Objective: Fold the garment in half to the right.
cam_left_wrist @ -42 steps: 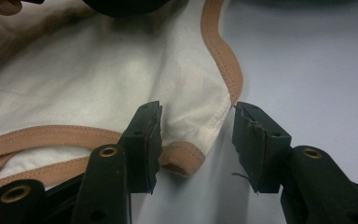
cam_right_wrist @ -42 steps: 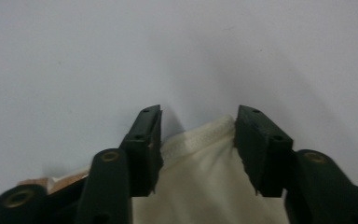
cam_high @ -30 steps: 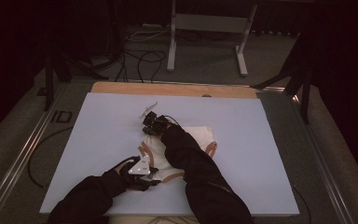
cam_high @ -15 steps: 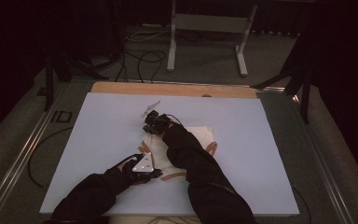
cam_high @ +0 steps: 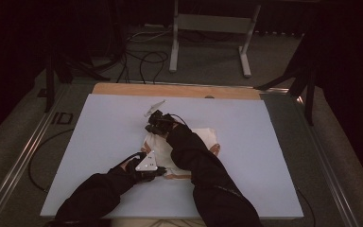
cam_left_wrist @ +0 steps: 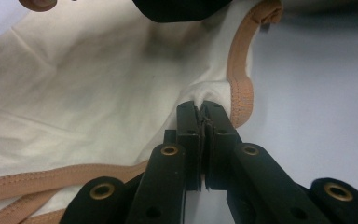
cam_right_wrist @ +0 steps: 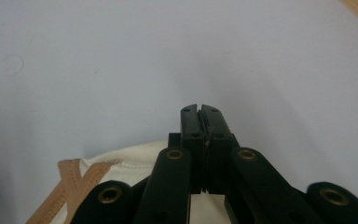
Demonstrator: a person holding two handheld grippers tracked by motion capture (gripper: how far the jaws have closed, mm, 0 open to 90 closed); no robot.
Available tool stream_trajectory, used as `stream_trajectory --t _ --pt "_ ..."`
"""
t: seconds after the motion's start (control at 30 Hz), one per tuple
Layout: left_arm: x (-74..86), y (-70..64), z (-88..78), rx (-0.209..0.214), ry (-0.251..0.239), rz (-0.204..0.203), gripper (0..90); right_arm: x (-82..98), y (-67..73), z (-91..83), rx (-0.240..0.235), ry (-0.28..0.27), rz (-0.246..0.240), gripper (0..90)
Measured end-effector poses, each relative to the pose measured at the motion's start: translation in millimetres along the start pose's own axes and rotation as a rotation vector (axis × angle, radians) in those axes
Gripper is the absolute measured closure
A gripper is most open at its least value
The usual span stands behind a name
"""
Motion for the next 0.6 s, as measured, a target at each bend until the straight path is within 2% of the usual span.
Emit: stream_trajectory --t 0.03,0.23,0.43,0.6 --pt "-0.6 0.0 -0.4 -0.009 0.001 0.005 87.9 0.0 -0.6 -1.6 -0.001 -0.004 -0.003 89.7" --pt "-4.8 -0.5 -0.9 0.004 -0.001 0.007 88.0 1.3 -2.1 -13.8 0.006 -0.028 -0.006 89.6" --pt "-11.1 -1.9 -1.3 -0.007 0.003 0.038 88.0 6.5 -6.2 -28.8 0.014 -0.056 0.011 89.7" --pt "-17.1 -1.4 -2.5 -0.001 -0.007 0.041 88.0 12.5 -10.6 -39.8 0.017 -0.078 0.014 89.7"
Point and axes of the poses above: each handheld gripper's, and its own axes: z roughly forward along the jaws, x roughly out of its underside, y roughly to its left, the point moved 3 cm from there along z, roughly forward along the jaws, and after that the axes turned 13 degrees about y, right-handed, at the moved point
